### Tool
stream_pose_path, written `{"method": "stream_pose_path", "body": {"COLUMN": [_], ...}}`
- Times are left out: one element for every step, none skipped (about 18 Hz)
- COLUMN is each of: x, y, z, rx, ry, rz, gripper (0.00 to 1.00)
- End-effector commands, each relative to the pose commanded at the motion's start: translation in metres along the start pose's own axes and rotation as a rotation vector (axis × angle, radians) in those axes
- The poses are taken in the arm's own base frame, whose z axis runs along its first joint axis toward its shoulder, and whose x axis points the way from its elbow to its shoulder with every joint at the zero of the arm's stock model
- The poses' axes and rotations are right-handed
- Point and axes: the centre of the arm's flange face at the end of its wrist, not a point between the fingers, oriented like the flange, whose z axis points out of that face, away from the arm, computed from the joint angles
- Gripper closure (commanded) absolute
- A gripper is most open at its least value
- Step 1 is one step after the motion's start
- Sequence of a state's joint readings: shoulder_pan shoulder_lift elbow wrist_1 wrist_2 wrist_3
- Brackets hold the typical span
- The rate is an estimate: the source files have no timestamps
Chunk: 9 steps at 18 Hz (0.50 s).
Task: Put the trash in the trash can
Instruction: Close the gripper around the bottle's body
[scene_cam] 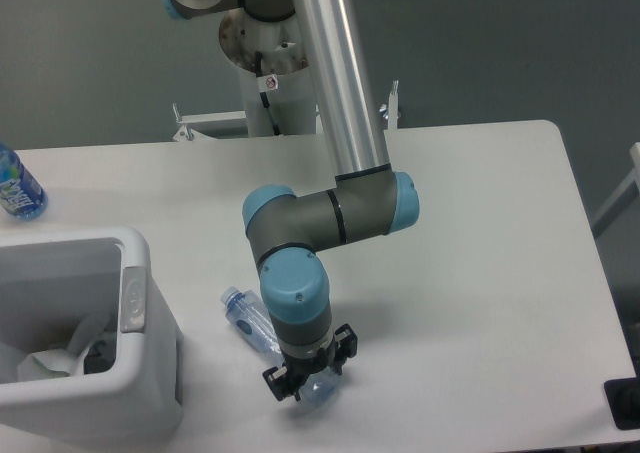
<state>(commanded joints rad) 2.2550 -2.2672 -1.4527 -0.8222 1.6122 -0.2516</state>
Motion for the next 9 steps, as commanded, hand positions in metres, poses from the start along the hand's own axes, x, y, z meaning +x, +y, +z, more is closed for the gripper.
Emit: {"method": "stream_pose_path", "body": {"x": [0.0, 0.0, 0.0, 0.0, 0.0, 0.001, 0.002, 0.001, 0.001], "y": [0.0, 0.0, 0.001, 0.001, 0.0, -0.002, -0.005, -0.007, -0.007], "z": [-0.001, -0.002, -0.001, -0.003, -0.006, -0.01, -0.018, -0.023, -0.029], "rx": [0.001, 0.001, 0.0, 0.001, 0.007, 0.013, 0.027, 0.035, 0.044], "ry": [0.0, 0.002, 0.002, 0.003, 0.005, 0.01, 0.019, 0.023, 0.026], "rz": [0.001, 0.001, 0.003, 0.008, 0.012, 0.015, 0.016, 0.019, 0.026], "gripper": [0.31, 0.32, 0.32, 0.32, 0.32, 0.32, 0.32, 0.33, 0.33]}}
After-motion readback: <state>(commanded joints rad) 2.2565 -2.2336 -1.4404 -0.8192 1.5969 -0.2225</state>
